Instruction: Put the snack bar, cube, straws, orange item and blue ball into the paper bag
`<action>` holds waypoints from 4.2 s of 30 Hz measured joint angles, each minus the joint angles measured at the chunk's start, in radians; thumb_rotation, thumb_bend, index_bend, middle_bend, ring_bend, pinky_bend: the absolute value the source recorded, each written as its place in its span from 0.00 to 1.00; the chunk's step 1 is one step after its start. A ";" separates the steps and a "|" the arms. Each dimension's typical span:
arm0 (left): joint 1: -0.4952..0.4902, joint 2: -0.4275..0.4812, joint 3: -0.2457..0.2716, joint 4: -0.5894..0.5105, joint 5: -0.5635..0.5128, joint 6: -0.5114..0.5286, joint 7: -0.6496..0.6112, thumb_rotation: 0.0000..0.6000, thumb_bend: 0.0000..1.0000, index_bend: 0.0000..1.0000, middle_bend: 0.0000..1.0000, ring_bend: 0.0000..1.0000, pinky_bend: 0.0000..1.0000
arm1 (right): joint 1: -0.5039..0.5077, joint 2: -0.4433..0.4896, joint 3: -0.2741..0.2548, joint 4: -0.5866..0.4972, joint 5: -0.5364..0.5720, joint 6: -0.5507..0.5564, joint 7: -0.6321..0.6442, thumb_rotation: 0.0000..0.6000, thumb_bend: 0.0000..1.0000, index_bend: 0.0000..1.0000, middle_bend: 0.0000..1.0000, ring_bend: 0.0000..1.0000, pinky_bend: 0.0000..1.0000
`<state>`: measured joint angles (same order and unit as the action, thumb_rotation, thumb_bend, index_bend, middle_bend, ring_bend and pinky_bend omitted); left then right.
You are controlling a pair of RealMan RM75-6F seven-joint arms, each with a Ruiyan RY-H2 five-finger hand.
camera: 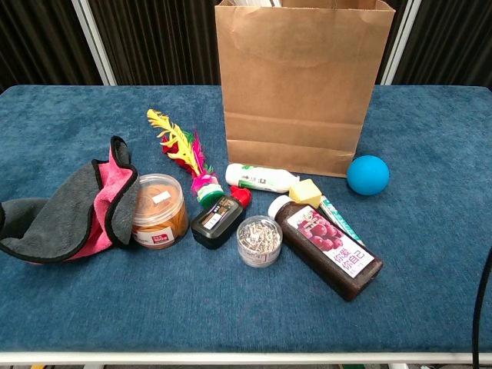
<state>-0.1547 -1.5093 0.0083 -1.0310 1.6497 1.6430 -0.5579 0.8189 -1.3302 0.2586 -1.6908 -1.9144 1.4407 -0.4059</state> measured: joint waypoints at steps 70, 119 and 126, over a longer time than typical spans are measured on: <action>0.001 0.009 0.005 -0.001 -0.017 -0.035 0.001 1.00 0.24 0.24 0.23 0.15 0.24 | 0.090 -0.241 0.184 0.323 0.640 -0.161 0.038 1.00 0.11 0.22 0.33 0.15 0.19; 0.010 0.020 0.023 -0.003 0.002 -0.021 -0.018 1.00 0.24 0.24 0.23 0.15 0.24 | -0.446 -0.359 -0.073 0.261 0.790 -0.162 0.576 1.00 0.00 0.18 0.21 0.11 0.20; 0.014 0.022 0.021 0.001 -0.002 -0.016 -0.024 1.00 0.24 0.24 0.23 0.15 0.24 | -0.432 -0.418 -0.052 0.348 0.798 -0.197 0.559 1.00 0.00 0.18 0.23 0.13 0.20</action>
<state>-0.1407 -1.4870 0.0294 -1.0296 1.6482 1.6274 -0.5815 0.3865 -1.7482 0.2067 -1.3423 -1.1160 1.2433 0.1534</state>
